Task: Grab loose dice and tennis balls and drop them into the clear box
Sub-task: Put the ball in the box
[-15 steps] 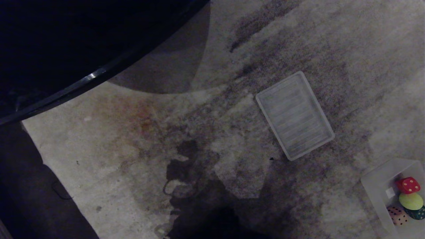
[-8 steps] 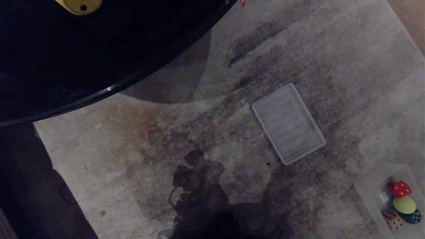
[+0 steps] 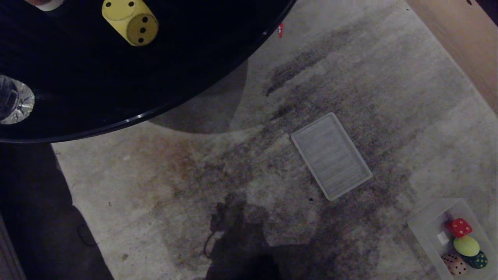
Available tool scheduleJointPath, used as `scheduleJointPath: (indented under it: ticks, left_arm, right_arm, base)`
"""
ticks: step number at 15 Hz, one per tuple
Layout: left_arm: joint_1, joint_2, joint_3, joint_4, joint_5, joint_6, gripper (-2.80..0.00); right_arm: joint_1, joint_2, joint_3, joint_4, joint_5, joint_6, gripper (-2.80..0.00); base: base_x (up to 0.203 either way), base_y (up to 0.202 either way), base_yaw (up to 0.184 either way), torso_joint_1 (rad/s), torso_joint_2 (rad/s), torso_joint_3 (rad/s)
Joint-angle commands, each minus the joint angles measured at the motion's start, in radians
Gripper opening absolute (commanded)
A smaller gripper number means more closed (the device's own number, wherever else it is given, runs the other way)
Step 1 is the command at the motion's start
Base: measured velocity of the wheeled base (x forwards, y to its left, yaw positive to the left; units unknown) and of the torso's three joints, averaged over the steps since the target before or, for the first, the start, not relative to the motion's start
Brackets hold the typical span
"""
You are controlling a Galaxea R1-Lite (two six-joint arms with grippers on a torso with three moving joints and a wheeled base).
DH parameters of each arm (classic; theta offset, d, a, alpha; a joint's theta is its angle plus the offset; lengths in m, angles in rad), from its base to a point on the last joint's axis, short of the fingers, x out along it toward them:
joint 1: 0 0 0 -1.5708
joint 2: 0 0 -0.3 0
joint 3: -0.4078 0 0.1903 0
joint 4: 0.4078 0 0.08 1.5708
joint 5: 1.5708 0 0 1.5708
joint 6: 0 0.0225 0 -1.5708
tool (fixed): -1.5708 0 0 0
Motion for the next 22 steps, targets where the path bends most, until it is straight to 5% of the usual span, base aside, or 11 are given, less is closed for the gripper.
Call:
scheduleJointPath:
  ticks: [1, 22]
  left_arm:
    - [0.000, 0.002, 0.002, -0.001, 0.001, -0.001, -2.80]
    - [0.000, 0.002, 0.002, -0.001, 0.000, 0.000, -2.80]
  right_arm:
    - [0.000, 0.003, 0.000, 0.001, 0.000, 0.001, -2.80]
    - [0.000, 0.003, 0.000, 0.001, 0.000, 0.001, -2.80]
  base:
    - [0.000, 0.000, 0.000, 0.002, 0.00, 0.198]
    - [0.000, 0.000, 0.000, 0.002, 0.00, 0.177]
